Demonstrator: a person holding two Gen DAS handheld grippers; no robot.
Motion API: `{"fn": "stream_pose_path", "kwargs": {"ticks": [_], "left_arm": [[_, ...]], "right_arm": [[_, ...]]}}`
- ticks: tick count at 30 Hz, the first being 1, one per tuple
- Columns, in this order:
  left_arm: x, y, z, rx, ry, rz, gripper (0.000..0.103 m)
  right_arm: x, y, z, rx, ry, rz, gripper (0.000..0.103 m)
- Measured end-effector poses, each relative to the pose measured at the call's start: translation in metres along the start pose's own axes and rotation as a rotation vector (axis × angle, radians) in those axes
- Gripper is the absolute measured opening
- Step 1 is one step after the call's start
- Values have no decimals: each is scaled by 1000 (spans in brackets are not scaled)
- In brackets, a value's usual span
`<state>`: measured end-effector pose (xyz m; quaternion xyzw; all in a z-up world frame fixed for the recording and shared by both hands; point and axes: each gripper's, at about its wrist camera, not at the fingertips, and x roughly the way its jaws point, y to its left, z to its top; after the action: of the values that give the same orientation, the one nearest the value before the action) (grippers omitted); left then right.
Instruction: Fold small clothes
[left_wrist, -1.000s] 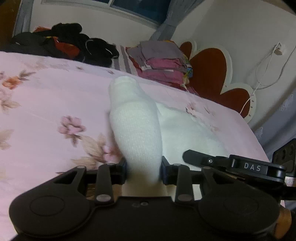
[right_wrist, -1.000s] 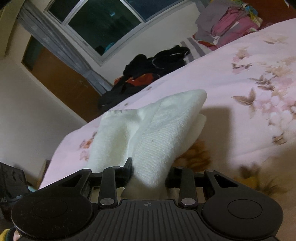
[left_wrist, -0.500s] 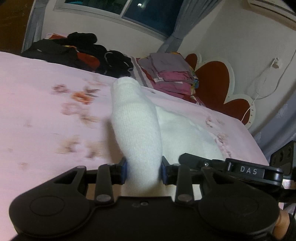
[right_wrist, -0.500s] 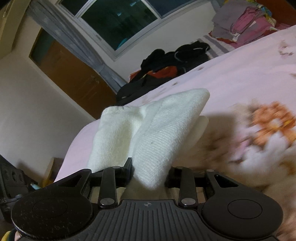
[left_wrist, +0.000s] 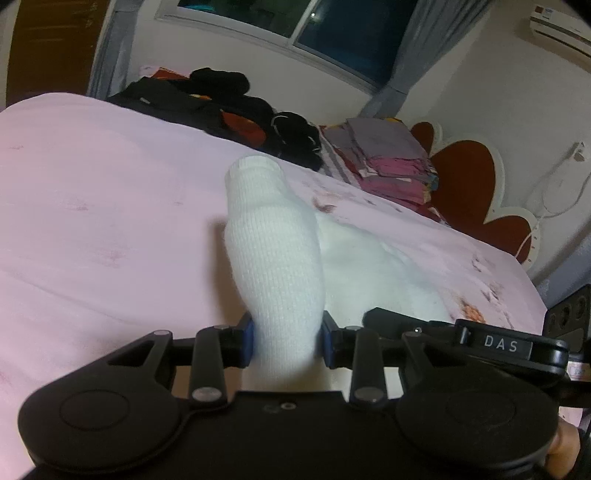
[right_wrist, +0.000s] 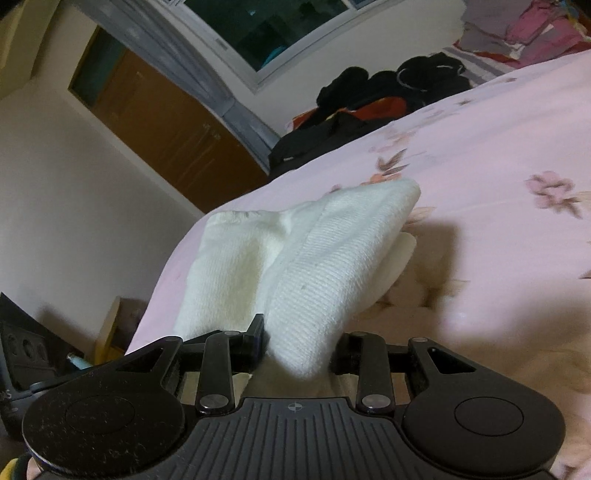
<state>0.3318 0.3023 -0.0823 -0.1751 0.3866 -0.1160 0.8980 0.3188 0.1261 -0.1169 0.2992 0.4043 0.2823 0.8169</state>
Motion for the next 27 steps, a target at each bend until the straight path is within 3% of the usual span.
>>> {"fn": "stream_pose_path", "kwargs": {"ticks": [4, 8, 11, 15, 21, 27], "left_arm": [[8, 34, -1, -22, 11, 12, 33], [21, 55, -13, -47, 26, 40, 40], [22, 54, -15, -25, 21, 45, 42], [23, 55, -12, -40, 31, 52, 46], [21, 48, -7, -46, 29, 84, 46], [4, 39, 1, -28, -53, 124, 44]], "right_arm": [[28, 3, -4, -13, 19, -24, 33], [43, -6, -10, -21, 46, -60, 33], [47, -11, -9, -48, 53, -82, 33], [41, -11, -4, -71, 26, -125, 42], [42, -21, 9, 8, 31, -100, 43], [54, -28, 25, 53, 29, -103, 43]]}}
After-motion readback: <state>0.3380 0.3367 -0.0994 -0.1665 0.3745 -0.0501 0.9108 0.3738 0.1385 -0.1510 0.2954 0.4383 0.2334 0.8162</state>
